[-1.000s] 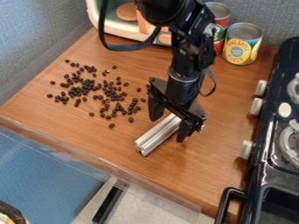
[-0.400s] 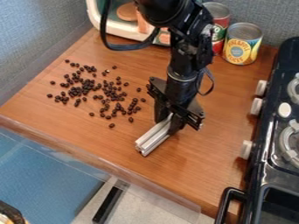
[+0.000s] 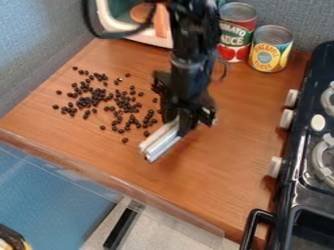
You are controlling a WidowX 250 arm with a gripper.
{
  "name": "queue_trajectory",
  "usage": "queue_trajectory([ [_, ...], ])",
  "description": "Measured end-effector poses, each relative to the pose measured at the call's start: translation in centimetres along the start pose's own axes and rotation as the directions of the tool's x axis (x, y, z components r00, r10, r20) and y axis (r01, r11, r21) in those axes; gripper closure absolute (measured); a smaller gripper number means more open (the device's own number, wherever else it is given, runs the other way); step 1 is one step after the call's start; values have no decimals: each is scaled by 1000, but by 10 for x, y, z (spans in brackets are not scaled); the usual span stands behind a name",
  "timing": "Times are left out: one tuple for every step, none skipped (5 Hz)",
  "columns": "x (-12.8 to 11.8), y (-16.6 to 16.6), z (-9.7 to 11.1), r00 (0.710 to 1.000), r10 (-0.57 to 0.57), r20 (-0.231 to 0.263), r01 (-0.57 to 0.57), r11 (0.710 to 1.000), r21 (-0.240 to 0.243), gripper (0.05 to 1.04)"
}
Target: Sweep into pile
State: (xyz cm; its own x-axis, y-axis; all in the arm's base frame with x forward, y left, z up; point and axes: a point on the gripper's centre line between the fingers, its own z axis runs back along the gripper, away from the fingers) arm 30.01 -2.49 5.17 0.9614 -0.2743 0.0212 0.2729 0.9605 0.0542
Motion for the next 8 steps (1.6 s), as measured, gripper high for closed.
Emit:
queue_trajectory([
  [4, 17, 24, 998, 55, 25, -54, 998, -23, 720],
  [7, 58, 41, 991, 125, 46, -126, 992, 8, 720],
  [12, 91, 32, 984, 178, 27, -180, 983, 49, 720],
  [5, 135, 28, 969, 246, 1, -245, 965, 90, 720],
  [-4, 167, 31, 958, 287, -9, -284, 951, 124, 720],
  [-17, 193, 32, 946, 323, -30, -316, 937, 151, 720],
  [-31, 213, 24, 933, 358, -49, -344, 922, 176, 720],
  [-39, 224, 18, 920, 391, -33, -375, 902, 211, 720],
])
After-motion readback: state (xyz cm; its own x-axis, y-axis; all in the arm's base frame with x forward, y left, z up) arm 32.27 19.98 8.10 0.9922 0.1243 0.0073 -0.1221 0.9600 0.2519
